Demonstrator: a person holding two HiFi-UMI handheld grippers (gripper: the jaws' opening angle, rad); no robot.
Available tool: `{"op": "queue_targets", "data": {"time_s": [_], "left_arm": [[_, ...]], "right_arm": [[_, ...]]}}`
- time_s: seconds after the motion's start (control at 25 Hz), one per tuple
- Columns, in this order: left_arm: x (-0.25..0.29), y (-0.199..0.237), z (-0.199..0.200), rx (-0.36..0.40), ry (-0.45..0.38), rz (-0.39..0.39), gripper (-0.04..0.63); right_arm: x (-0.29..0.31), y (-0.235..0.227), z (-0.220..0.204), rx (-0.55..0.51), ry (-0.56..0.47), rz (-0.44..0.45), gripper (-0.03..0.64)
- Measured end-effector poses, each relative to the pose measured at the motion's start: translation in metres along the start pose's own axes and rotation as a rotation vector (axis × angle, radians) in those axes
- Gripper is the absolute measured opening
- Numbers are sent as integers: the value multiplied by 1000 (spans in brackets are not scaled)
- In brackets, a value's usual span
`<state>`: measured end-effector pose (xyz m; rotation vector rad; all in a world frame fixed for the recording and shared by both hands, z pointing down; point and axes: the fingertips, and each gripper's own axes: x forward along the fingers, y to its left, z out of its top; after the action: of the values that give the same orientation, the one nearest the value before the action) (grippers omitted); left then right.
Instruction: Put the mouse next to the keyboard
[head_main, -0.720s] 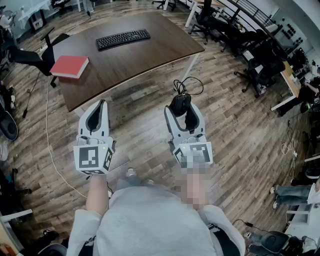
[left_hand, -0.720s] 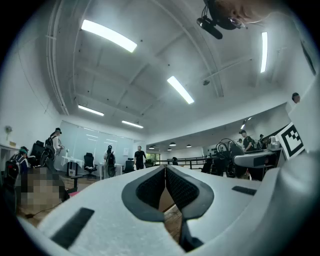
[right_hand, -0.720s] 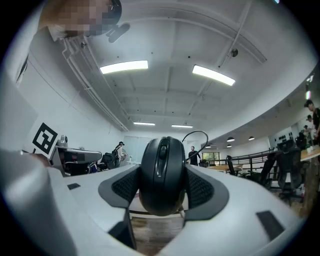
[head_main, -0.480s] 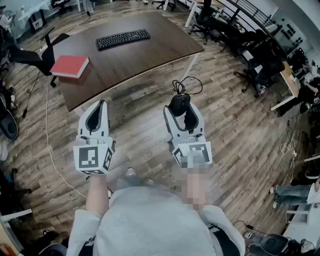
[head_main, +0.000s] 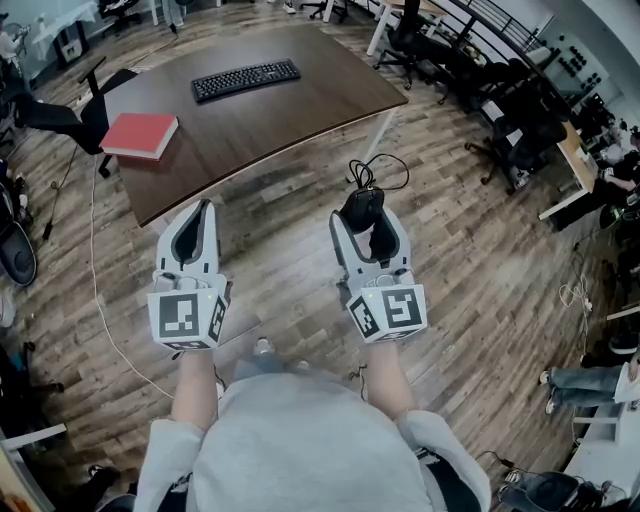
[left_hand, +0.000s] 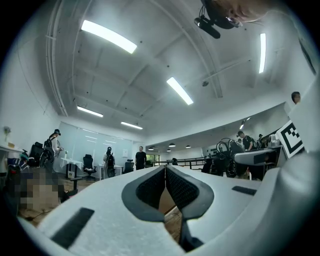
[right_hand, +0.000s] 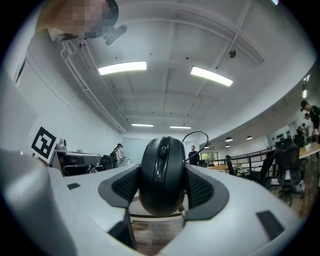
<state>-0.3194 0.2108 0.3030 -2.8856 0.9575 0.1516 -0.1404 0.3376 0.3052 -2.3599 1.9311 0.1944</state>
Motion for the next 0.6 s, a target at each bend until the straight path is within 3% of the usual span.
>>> {"op": "queue_targets", "data": {"time_s": [0.6], "left_arm": [[29,45,-4,8,-40,-39,12]], "right_arm": [[45,10,-10,-10,0,-44,252]]}}
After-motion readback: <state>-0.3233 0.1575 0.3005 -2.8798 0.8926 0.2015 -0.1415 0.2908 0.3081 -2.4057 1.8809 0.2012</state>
